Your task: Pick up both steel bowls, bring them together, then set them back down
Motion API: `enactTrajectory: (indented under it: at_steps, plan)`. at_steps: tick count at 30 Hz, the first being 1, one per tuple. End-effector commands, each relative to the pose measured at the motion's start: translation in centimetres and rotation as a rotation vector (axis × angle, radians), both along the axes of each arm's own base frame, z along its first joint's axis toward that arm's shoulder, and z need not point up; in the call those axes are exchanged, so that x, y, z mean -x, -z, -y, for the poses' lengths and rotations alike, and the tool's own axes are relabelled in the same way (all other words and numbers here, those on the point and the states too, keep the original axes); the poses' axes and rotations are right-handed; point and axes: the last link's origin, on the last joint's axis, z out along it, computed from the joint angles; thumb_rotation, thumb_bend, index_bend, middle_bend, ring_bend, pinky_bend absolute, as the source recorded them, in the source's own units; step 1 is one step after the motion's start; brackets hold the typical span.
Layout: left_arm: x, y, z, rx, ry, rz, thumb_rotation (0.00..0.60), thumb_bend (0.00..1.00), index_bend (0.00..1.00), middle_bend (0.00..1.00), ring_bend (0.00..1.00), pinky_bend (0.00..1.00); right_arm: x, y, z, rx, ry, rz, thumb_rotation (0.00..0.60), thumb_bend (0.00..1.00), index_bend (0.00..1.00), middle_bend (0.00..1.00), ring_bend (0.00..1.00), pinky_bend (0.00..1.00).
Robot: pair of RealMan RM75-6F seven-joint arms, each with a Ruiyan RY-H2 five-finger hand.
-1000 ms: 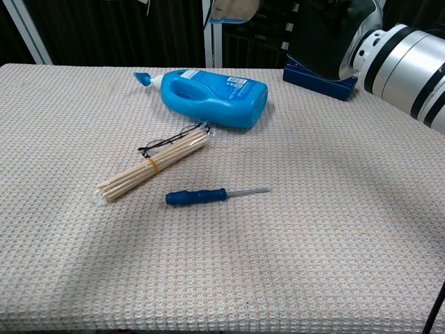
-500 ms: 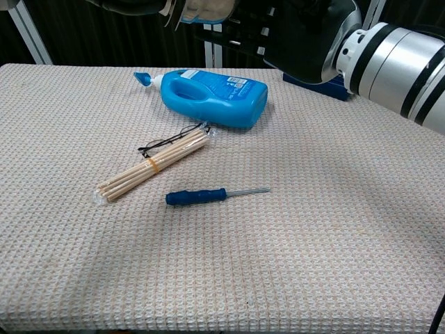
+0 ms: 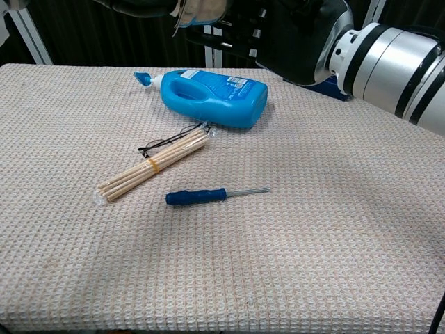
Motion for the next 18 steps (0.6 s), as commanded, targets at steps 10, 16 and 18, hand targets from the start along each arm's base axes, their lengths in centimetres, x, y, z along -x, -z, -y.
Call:
enactTrajectory:
  at_steps: [10, 16, 18]
  plan:
    - [-0.3, 0.5, 0.0, 0.018, 0.034, -0.039, 0.6, 0.09, 0.43, 0.36, 0.31, 0.52, 0.1, -0.2, 0.2, -0.023, -0.008, 0.012, 0.6, 0.38, 0.58, 0.45, 0.43, 0.27]
    - [0.0, 0.7, -0.3, 0.016, 0.025, -0.053, 0.6, 0.09, 0.43, 0.36, 0.31, 0.52, 0.1, -0.2, 0.2, -0.028, -0.011, 0.013, 0.6, 0.38, 0.58, 0.45, 0.43, 0.27]
    - [0.2, 0.3, -0.3, 0.009, 0.023, -0.045, 0.6, 0.09, 0.43, 0.36, 0.31, 0.52, 0.6, -0.6, 0.4, -0.017, 0.008, 0.021, 0.6, 0.38, 0.58, 0.45, 0.43, 0.27]
